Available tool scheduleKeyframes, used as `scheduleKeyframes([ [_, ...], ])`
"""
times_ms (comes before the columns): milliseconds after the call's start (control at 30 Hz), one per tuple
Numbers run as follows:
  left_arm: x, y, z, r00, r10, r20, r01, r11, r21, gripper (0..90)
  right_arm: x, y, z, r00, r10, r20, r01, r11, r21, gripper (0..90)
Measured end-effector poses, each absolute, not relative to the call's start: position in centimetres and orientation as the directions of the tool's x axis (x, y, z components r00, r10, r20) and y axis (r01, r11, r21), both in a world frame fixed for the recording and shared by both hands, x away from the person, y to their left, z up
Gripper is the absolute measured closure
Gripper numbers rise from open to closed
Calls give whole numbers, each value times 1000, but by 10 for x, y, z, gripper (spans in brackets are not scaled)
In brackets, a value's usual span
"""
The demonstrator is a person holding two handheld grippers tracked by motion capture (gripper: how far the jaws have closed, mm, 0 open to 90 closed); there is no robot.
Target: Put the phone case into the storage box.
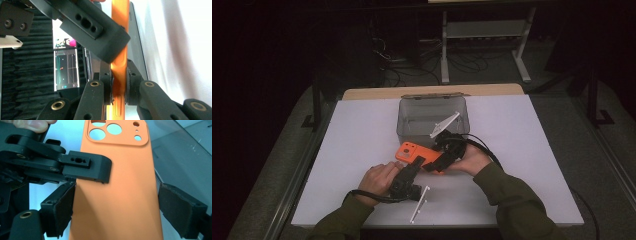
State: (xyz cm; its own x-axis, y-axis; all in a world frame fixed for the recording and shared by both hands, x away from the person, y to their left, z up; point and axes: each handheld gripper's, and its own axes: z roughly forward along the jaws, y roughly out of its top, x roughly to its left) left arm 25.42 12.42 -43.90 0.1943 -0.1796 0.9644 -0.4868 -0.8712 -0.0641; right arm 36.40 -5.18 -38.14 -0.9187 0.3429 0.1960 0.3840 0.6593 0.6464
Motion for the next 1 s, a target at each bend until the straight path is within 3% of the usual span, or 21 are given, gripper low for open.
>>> scheduleKeyframes([
  [600, 260, 133, -439, 246, -159, 956, -460, -888, -30, 796, 354, -93, -364, -882, 442, 166, 421, 580, 697, 141],
  [1000, 261, 135, -438, 251, -159, 955, -445, -895, -32, 796, 338, -126, -380, -830, 545, 119, 465, 557, 688, 127],
])
